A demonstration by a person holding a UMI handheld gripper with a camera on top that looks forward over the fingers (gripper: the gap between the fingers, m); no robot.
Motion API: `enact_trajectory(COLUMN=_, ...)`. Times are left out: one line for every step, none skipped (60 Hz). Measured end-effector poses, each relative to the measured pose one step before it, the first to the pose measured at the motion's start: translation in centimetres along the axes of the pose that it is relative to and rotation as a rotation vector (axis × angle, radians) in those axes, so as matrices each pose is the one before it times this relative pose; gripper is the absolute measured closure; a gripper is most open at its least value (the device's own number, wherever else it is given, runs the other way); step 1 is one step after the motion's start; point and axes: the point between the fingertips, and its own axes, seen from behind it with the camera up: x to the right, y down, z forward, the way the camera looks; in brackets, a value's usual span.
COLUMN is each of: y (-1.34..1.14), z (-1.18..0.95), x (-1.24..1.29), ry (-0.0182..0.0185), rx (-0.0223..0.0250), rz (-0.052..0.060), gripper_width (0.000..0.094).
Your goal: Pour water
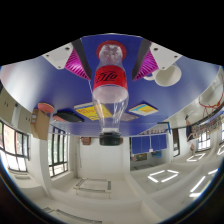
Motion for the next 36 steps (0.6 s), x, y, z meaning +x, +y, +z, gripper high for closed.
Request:
enact_trajectory(y=-0.087, z=-0.341, x=0.019, ry=0.00788, rx=0.00132, rz=-0.0075, gripper_width=0.0091)
enact_trajectory(y=-0.263, z=-0.423, x=-0.057, ry=0.00650, rx=0.00258, rz=-0.0072, gripper_width=0.0076)
enact_trajectory(y=-0.164, z=-0.505, x=-0.014, ry=0.00542, rx=0.00152, rz=-0.0070, gripper_width=0.0074)
enact_trajectory(y=-0.148, z=-0.554, x=0.022, ry=0.00708, rx=-0.00065, rz=-0.0063, gripper_width=0.0072)
enact_trajectory(y=-0.092, z=-0.611, x=-0.088, ry=0.00394, rx=-0.00253, rz=-0.0057, gripper_width=0.0079)
enact_trajectory(y=-0.327, z=-1.047, x=0.365, ry=0.00223, rx=-0.00501, rz=-0.0038, gripper_width=0.0079)
enact_trajectory(y=-0.407, z=-0.677, x=0.357, ry=0.00468, rx=-0.00534, rz=-0.0031, gripper_width=0.0088)
enact_trajectory(y=0.292, z=-0.926, x=-0.447, ry=0.00836, rx=-0.00173, rz=-0.0037, gripper_width=0.0086)
enact_trajectory(y=-0.141, z=-0.803, x=-0.076, ry=0.00744, rx=-0.00200, rz=-0.0038, gripper_width=0.0083)
enact_trajectory(y=-0.099, z=-0.856, x=-0.092, ry=0.00716, rx=-0.00094, rz=-0.0029, gripper_width=0.0084)
enact_trajectory(y=-0.055, z=-0.894, x=-0.056, ry=0.00728, rx=-0.00080, rz=-0.0021, gripper_width=0.0080)
enact_trajectory(y=-0.090, z=-1.011, x=-0.084, ry=0.00762, rx=-0.00082, rz=-0.0009, gripper_width=0.0079)
enact_trajectory(y=-0.045, z=-1.050, x=-0.085, ry=0.00763, rx=-0.00173, rz=-0.0006, gripper_width=0.0078)
enact_trajectory(y=-0.066, z=-1.113, x=-0.035, ry=0.00754, rx=-0.00231, rz=-0.0001, gripper_width=0.0079)
enact_trajectory(y=-0.579, z=-1.044, x=0.528, ry=0.00479, rx=-0.00538, rz=0.0012, gripper_width=0.0080)
enact_trajectory(y=0.311, z=-1.383, x=-0.452, ry=0.00736, rx=-0.00110, rz=0.0024, gripper_width=0.0080)
enact_trajectory(y=-0.003, z=-1.181, x=-0.140, ry=0.00621, rx=-0.00124, rz=0.0026, gripper_width=0.0080)
enact_trajectory(y=0.049, z=-1.216, x=-0.145, ry=0.00513, rx=-0.00136, rz=0.0024, gripper_width=0.0081)
enact_trajectory(y=0.081, z=-1.223, x=-0.223, ry=0.00370, rx=-0.00190, rz=0.0021, gripper_width=0.0080)
enact_trajectory(y=0.139, z=-1.231, x=-0.296, ry=0.00290, rx=-0.00285, rz=0.0024, gripper_width=0.0081)
enact_trajectory(y=-0.092, z=-1.079, x=0.046, ry=0.00251, rx=-0.00455, rz=0.0022, gripper_width=0.0083)
enact_trajectory(y=0.172, z=-1.308, x=-0.272, ry=0.00388, rx=-0.00391, rz=0.0016, gripper_width=0.0081)
enact_trajectory(y=0.013, z=-0.845, x=-0.144, ry=0.00527, rx=-0.00406, rz=0.0007, gripper_width=0.0081)
enact_trajectory(y=0.456, z=-2.058, x=-0.303, ry=0.00191, rx=-0.00533, rz=-0.0014, gripper_width=0.0084)
enact_trajectory(y=0.279, z=-1.239, x=-0.300, ry=0.00067, rx=-0.00540, rz=-0.0028, gripper_width=0.0082)
enact_trajectory(y=0.299, z=-1.208, x=-0.228, ry=0.00122, rx=-0.00583, rz=-0.0034, gripper_width=0.0081)
enact_trajectory(y=0.315, z=-1.242, x=-0.163, ry=0.00351, rx=-0.00536, rz=-0.0030, gripper_width=0.0082)
enact_trajectory(y=0.252, z=-1.166, x=-0.124, ry=0.00489, rx=-0.00411, rz=-0.0026, gripper_width=0.0078)
enact_trajectory(y=0.239, z=-1.140, x=-0.111, ry=0.00507, rx=-0.00195, rz=-0.0025, gripper_width=0.0081)
enact_trajectory(y=0.232, z=-1.070, x=-0.125, ry=0.00365, rx=0.00017, rz=-0.0028, gripper_width=0.0086)
enact_trajectory(y=0.188, z=-1.101, x=-0.139, ry=0.00231, rx=0.00109, rz=-0.0025, gripper_width=0.0081)
enact_trajectory(y=0.181, z=-1.022, x=-0.175, ry=0.00087, rx=0.00106, rz=-0.0028, gripper_width=0.0083)
enact_trajectory(y=0.151, z=0.645, x=-0.309, ry=0.00191, rx=0.00041, rz=-0.0029, gripper_width=0.0084)
enact_trajectory(y=0.232, z=-1.580, x=-0.025, ry=-0.00160, rx=-0.00087, rz=-0.0041, gripper_width=0.0082)
enact_trajectory(y=0.133, z=-1.143, x=-0.200, ry=-0.00240, rx=-0.00198, rz=-0.0034, gripper_width=0.0081)
enact_trajectory(y=0.117, z=-0.853, x=-0.213, ry=-0.00260, rx=-0.00134, rz=-0.0038, gripper_width=0.0084)
